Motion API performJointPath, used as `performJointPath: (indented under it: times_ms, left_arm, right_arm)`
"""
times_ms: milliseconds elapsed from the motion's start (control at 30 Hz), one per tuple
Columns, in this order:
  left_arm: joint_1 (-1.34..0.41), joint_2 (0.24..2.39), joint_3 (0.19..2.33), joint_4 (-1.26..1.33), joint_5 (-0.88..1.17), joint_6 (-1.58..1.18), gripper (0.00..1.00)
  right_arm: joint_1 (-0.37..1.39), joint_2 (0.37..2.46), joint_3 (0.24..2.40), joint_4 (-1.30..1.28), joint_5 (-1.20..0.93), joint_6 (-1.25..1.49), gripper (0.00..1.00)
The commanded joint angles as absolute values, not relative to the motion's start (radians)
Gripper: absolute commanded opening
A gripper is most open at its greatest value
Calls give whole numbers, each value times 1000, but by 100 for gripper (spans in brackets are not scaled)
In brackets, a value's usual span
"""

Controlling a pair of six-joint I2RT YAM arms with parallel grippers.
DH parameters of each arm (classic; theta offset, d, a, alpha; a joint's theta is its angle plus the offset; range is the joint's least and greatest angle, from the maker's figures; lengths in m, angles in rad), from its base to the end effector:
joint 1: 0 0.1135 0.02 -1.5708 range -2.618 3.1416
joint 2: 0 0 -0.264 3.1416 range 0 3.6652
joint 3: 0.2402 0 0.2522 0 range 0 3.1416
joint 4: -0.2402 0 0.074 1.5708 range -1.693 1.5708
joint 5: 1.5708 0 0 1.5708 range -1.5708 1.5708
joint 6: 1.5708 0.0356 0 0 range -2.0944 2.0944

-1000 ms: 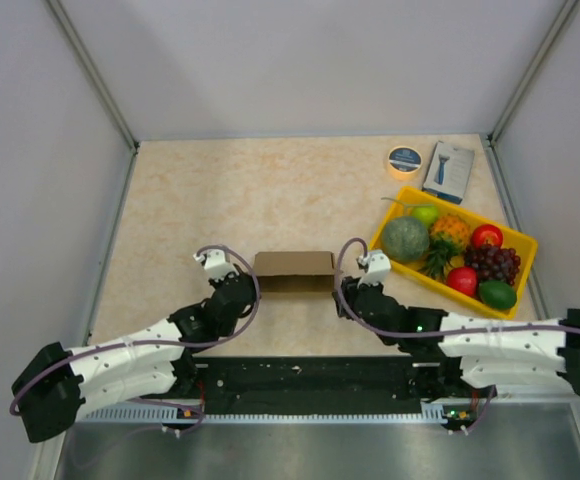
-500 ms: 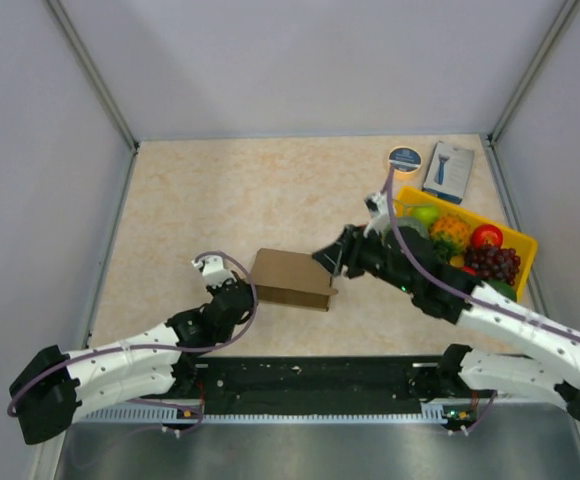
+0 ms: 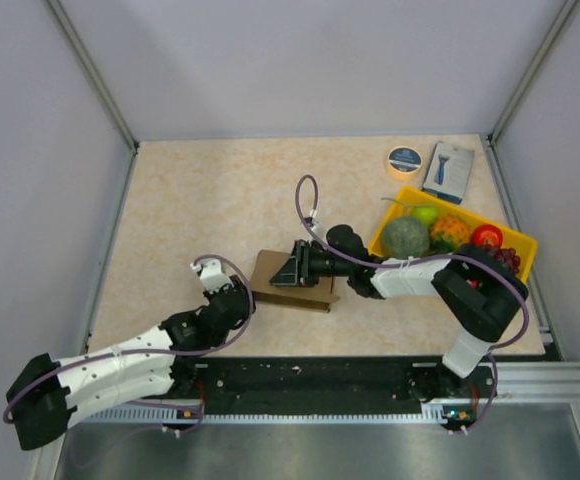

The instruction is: Fold the paper box

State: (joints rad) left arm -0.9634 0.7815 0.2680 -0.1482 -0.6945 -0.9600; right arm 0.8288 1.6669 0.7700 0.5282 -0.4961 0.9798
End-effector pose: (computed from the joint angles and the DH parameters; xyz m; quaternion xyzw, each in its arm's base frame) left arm 0.1074 -0.1146 0.1691 -0.1480 0.8451 -0.1637 0.4870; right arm 0.2195 0.2645 0.1844 -0.0781 0.8077 0.5561 0.1798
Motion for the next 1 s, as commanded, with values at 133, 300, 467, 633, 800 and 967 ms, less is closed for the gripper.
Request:
performJointPath:
  times_ms: [133,300,467,633,800,967]
  left_arm:
    - [-966,502,359,-534,-304,-1025,51]
    - [-966,169,402,-552,-130,-980,44]
    - [-965,253,466,-491,-201,-890,39]
    - [-953,721,560,-371,-401,-812,20]
    - [-868,1012,574,-190,-342,-779,4]
    - [-854,1106,421,-54,-373,-839,3]
  right_arm:
    - [821,1822,703,926,-661,1026,33]
    - [801,1861,654,934,-672,980,32]
    - [785,1858,586,933,-669,934,30]
    - [782,1781,543,809,-635,875,30]
    - [758,1571,454,684,-610,828,30]
    - [729,1353,446,418,-591,734,31]
